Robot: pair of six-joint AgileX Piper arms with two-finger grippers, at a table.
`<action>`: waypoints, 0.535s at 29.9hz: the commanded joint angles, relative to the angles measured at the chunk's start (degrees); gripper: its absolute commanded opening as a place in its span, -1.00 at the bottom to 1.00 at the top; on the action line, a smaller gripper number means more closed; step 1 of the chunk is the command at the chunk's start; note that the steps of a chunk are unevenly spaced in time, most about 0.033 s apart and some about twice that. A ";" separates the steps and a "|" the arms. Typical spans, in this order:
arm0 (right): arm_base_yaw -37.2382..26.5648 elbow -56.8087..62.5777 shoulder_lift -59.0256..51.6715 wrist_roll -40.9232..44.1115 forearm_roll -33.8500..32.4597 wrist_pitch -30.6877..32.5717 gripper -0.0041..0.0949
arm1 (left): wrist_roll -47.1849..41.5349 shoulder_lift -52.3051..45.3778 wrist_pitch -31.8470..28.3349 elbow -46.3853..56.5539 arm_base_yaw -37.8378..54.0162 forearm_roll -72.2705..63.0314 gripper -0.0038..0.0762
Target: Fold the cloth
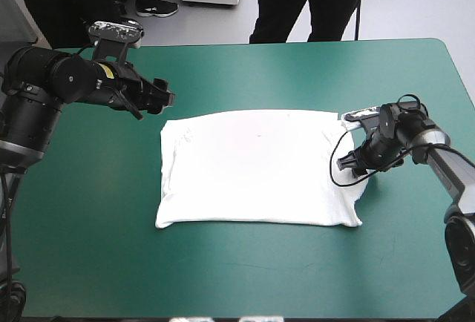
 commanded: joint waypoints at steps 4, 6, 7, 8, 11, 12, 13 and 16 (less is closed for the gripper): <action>-0.18 -1.17 2.13 -0.05 -0.63 -1.88 0.21 | -0.69 -2.17 -1.95 -1.69 -0.30 -0.15 0.55; -0.18 -1.17 3.55 -0.32 -0.52 -1.65 0.17 | -0.69 -2.17 -1.95 -1.69 -0.30 0.01 0.55; -0.18 -1.17 4.00 -0.32 -0.52 -1.65 0.15 | -0.69 -2.17 -1.95 -1.69 -0.30 0.17 0.55; -0.18 -1.17 4.61 -0.32 -0.10 -1.35 0.12 | -0.69 -2.17 -1.95 -1.69 -0.30 0.17 0.55; -0.18 -1.17 4.99 -0.32 0.16 -1.08 -0.06 | -0.69 -2.35 -1.49 -1.69 -0.30 0.22 0.55; -0.18 -1.17 4.87 -0.32 0.16 -1.19 -0.16 | -0.69 -2.45 -1.49 -1.69 -0.30 0.22 0.55; -0.18 -1.17 4.74 -0.32 0.06 -1.19 -0.27 | -0.69 -2.45 -1.49 -1.69 -0.30 0.31 0.55; -0.18 -2.14 4.37 -0.32 -0.60 -0.40 -0.64 | -0.69 -2.45 -1.25 -1.69 -0.30 0.31 0.55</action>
